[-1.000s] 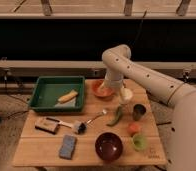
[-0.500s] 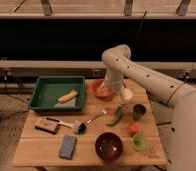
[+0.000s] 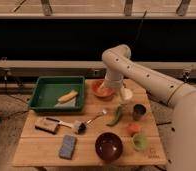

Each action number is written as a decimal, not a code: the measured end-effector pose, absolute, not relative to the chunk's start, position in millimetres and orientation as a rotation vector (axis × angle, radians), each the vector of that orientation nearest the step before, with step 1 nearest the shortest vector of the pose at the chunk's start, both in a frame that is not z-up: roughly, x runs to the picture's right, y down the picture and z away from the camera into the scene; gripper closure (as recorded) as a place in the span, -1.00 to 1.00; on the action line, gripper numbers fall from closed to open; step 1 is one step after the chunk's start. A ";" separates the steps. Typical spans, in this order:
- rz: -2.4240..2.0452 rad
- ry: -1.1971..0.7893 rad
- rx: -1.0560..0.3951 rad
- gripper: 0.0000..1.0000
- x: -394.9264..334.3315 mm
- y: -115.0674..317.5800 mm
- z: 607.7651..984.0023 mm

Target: Place fork in table surface

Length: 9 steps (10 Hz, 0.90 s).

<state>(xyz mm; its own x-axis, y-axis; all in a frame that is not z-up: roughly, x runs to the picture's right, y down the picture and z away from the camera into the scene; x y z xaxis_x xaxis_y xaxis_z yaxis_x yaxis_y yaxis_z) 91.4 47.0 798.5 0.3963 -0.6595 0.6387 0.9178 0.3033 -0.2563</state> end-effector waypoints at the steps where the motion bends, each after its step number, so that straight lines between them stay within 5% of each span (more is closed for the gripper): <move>1: -1.095 -0.460 -0.655 -0.60 91.4 47.0 798.6; 9: -1.102 -0.474 -0.637 -0.60 82.2 52.0 806.1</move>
<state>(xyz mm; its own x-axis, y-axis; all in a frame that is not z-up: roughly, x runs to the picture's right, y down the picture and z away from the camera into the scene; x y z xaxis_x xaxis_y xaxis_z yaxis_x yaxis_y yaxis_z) 82.2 52.0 806.1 0.3848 -0.6641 0.6411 0.9221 0.3071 -0.2354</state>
